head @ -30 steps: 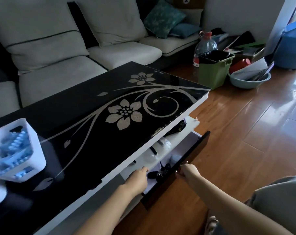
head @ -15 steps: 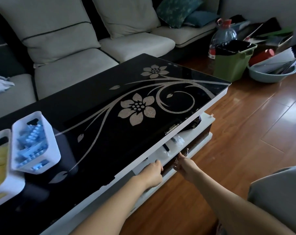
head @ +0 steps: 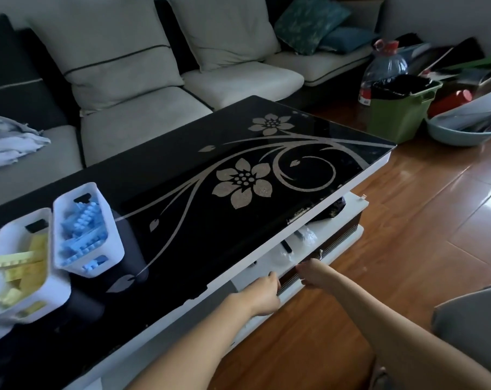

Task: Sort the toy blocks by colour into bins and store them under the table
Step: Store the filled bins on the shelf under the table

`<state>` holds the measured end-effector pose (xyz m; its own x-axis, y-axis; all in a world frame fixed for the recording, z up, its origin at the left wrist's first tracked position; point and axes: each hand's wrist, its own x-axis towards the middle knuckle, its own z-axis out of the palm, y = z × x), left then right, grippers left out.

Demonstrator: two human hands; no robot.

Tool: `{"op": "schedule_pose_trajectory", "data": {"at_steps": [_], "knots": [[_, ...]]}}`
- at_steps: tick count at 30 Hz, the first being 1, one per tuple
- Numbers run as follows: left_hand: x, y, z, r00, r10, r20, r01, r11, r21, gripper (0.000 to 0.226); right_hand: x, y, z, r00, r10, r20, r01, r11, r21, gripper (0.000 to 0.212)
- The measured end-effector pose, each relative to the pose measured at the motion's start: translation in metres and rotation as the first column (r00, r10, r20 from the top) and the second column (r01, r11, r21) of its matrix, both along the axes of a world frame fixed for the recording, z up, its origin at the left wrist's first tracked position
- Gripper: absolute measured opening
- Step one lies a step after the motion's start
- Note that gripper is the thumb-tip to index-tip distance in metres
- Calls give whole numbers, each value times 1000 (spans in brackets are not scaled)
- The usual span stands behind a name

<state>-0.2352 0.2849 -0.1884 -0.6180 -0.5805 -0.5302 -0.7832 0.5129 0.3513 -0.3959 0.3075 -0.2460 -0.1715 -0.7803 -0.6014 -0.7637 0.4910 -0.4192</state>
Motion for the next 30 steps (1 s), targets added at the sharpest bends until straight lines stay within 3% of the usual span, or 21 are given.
{"op": "schedule_pose_trajectory", "data": {"at_steps": [1,2,3,5,6,8,11,15,20,22,25,27,30], "knots": [[2,4,4,999,-27,-20,27,999,-25,34,2,1,11,964,160,-214,-157,987,30,24],[3,8,12,997,-53,-56,50,997,-55,32,4,2,24,961,119,-249,-122,993,5,23],[5,11,21,991,-83,-105,73,993,-98,29,9,3,42,985,15,-174,-20,999,-26,29],[8,17,49,961,-174,-215,129,970,-206,22,13,6,84,988,-36,-149,7,982,-191,37],[12,19,65,934,-229,-274,156,952,-264,20,18,6,105,982,-19,-189,-36,958,-286,34],[23,20,96,872,-306,-381,165,918,-360,14,23,8,141,951,98,-293,-183,942,-281,28],[59,16,138,833,-310,-459,65,878,-474,16,44,14,189,890,205,-406,-354,873,-336,44],[117,-4,173,823,-179,-538,-180,817,-548,30,79,10,240,844,243,-479,-483,734,-478,38],[199,-31,187,789,74,-610,-504,645,-574,17,134,-28,262,867,372,-331,-497,592,-635,28],[233,-45,186,792,191,-580,-577,543,-610,12,155,-49,260,861,418,-290,-501,599,-625,43],[276,-56,184,773,392,-499,-633,421,-649,32,196,-82,258,864,438,-247,-490,622,-611,63],[293,-60,181,762,465,-450,-640,440,-630,34,224,-105,255,887,435,-156,-442,700,-561,69],[305,-61,169,807,488,-331,-587,610,-532,61,257,-133,249,915,402,-17,-363,806,-467,53]]}}
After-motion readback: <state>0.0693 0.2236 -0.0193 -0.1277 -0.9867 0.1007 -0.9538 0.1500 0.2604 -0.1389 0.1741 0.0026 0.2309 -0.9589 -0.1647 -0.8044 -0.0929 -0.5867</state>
